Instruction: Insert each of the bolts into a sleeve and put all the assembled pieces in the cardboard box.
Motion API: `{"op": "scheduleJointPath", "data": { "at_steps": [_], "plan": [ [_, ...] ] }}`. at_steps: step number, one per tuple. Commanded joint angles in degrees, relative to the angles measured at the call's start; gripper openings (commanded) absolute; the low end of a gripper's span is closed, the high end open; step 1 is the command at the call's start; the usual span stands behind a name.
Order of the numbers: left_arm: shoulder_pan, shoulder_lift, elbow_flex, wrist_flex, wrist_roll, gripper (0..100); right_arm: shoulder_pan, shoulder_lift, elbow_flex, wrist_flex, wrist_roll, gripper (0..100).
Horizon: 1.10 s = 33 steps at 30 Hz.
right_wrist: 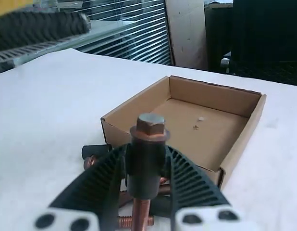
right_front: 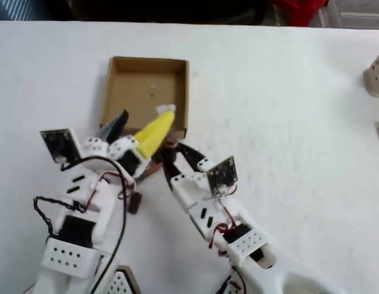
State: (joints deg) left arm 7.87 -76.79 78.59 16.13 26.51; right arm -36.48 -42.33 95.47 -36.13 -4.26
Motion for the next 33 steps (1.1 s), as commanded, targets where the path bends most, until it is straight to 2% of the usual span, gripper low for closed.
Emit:
{"op": "scheduleJointPath", "data": {
  "at_steps": [1,4,5,7,9,13,18,28,33],
  "plan": [
    [-2.2,-0.7,-4.6,-1.7,2.3,23,0.8,-1.4,0.4,-0.2,-0.3,1.6],
    [-4.4,-0.7,-5.4,-1.6,2.4,2,1.2,-1.4,0.4,-0.2,-0.3,1.6],
    [-5.4,-0.7,-5.5,-1.6,2.4,1,1.2,-1.4,0.4,-0.2,-0.3,1.6],
    [-7.5,-0.6,-5.5,0.3,2.4,6,1.2,-1.4,0.4,-0.2,-0.3,1.6],
    [-9.9,-0.6,-6.2,4.7,2.4,3,1.2,-1.4,0.4,-0.1,-0.3,1.6],
    [-15.3,-0.4,-9.2,19.3,1.9,2,1.2,-1.5,0.4,2.7,-0.3,1.6],
    [-16.9,-0.3,-8.5,31.1,-6.9,2,1.2,-1.8,-1.0,9.3,3.6,1.6],
    [-16.7,-0.2,0.6,33.3,-11.5,2,2.0,-1.9,-5.5,22.1,9.8,1.6],
    [-16.6,-0.2,3.7,33.5,-12.0,2,5.6,-2.0,-13.2,36.7,9.8,1.6]
  ]
}}
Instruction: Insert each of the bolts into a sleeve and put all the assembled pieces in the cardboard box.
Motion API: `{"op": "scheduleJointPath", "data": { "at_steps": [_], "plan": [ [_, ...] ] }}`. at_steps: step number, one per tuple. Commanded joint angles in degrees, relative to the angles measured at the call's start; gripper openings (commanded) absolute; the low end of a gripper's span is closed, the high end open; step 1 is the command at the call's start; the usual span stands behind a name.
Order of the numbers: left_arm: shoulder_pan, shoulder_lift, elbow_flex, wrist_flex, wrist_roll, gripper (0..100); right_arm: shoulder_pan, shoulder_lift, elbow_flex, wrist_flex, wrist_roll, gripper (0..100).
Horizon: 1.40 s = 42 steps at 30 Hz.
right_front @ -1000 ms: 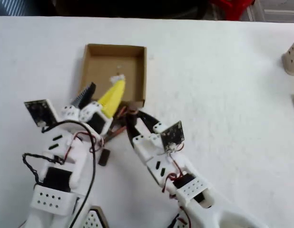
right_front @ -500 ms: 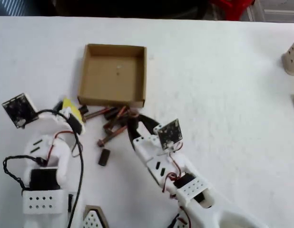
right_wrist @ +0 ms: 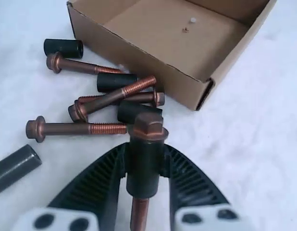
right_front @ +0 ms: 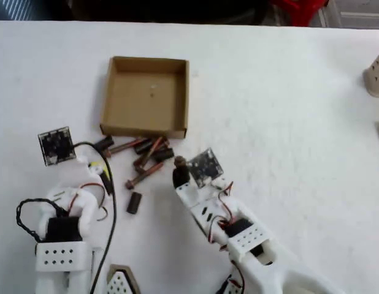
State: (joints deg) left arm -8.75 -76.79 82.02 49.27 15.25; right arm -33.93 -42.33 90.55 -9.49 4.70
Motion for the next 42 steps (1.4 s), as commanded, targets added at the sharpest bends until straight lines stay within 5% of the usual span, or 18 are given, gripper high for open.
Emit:
{"op": "scheduleJointPath", "data": {
  "at_steps": [1,8,26,42],
  "plan": [
    [0.5,-0.2,0.6,0.9,-0.9,2,3.6,-2.0,-10.4,14.5,0.8,1.6],
    [2.9,-0.2,1.7,6.0,-3.6,2,4.5,-1.5,-24.8,43.7,0.9,1.8],
    [2.6,-0.2,4.7,9.7,-9.7,2,13.2,-0.4,-49.1,68.3,1.1,1.8],
    [2.9,-0.2,5.5,9.1,-10.0,2,12.2,42.8,-104.8,83.2,0.8,1.8]
  ]
}}
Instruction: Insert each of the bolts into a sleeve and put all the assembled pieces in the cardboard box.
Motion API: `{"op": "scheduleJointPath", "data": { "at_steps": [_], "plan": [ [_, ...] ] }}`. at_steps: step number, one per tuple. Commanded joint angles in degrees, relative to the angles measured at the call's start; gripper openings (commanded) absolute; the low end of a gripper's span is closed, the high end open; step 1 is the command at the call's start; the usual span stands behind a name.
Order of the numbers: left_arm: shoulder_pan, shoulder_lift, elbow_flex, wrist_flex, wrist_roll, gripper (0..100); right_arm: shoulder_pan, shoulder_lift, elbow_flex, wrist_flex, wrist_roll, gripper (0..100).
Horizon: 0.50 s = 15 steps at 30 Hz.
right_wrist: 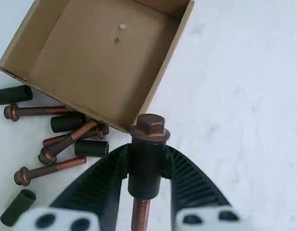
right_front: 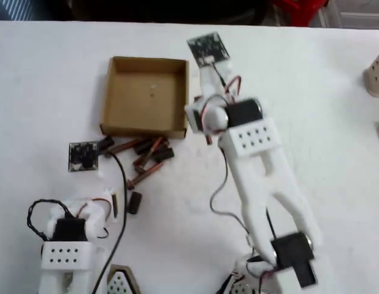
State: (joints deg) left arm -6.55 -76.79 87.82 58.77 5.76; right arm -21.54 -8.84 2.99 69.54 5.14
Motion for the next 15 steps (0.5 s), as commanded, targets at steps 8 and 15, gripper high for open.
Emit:
{"op": "scheduleJointPath", "data": {
  "at_steps": [8,15],
  "plan": [
    [0.7,-0.2,-0.2,-0.3,-2.1,2,-1.8,30.7,-41.4,11.6,0.1,1.8],
    [0.7,-0.2,-0.2,-0.4,-2.5,2,-3.0,41.5,-53.9,14.0,0.2,1.8]
  ]
}}
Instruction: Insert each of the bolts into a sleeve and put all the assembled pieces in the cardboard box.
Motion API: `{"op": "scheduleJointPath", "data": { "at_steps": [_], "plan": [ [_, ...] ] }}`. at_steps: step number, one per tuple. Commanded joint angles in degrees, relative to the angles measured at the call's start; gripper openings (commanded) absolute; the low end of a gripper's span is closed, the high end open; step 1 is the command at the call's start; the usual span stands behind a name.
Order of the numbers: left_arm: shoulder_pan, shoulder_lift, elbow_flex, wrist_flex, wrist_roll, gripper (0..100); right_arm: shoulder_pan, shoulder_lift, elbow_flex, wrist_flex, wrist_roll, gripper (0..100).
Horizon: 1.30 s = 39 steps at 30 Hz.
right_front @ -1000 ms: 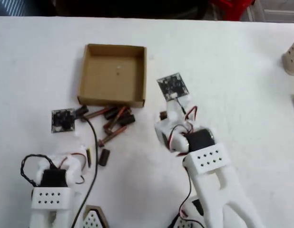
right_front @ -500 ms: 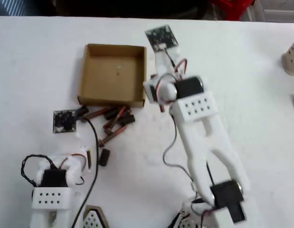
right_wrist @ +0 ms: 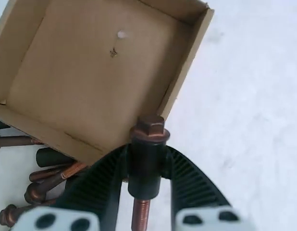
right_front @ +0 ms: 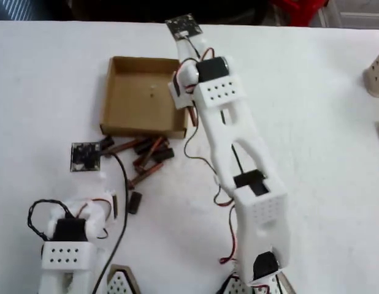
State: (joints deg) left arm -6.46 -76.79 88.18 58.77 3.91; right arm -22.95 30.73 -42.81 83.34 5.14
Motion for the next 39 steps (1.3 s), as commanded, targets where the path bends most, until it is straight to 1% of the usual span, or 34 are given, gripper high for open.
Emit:
{"op": "scheduleJointPath", "data": {
  "at_steps": [1,5,8,15,25,27,29,31,33,36,39],
  "plan": [
    [0.7,-0.2,-0.5,-0.4,-0.7,2,-2.3,2.7,-9.0,0.2,0.1,1.8],
    [0.7,-0.3,0.0,-1.6,-0.7,2,-6.1,4.4,-10.3,-0.7,0.1,1.7],
    [0.7,-0.3,0.0,-1.6,-0.7,2,-8.1,5.7,-9.8,-4.5,0.0,1.7],
    [0.7,-0.3,0.0,-1.6,-0.7,2,-9.1,9.2,-9.8,-6.6,0.0,1.7],
    [0.7,-0.4,0.0,-1.2,-0.7,2,-10.1,9.3,-9.8,-7.8,0.5,1.9],
    [0.7,-0.4,0.0,-1.1,-0.7,2,-11.0,9.3,-9.8,-8.1,0.5,4.0],
    [0.7,-0.4,0.0,-1.1,-0.7,2,-12.7,9.4,-9.8,-9.3,0.5,8.6],
    [0.7,-0.4,0.0,-1.1,-0.7,2,-14.3,10.5,-9.8,-12.7,0.5,13.5],
    [0.7,-0.4,0.0,-0.6,-0.7,2,-15.1,12.1,-10.4,-16.3,2.2,14.4],
    [0.5,-0.6,0.0,0.1,-0.7,2,-15.7,14.0,-10.4,-18.2,8.5,9.7],
    [0.6,-0.6,0.0,0.0,-0.8,2,-15.7,15.0,-10.4,-19.2,9.1,7.2]
  ]
}}
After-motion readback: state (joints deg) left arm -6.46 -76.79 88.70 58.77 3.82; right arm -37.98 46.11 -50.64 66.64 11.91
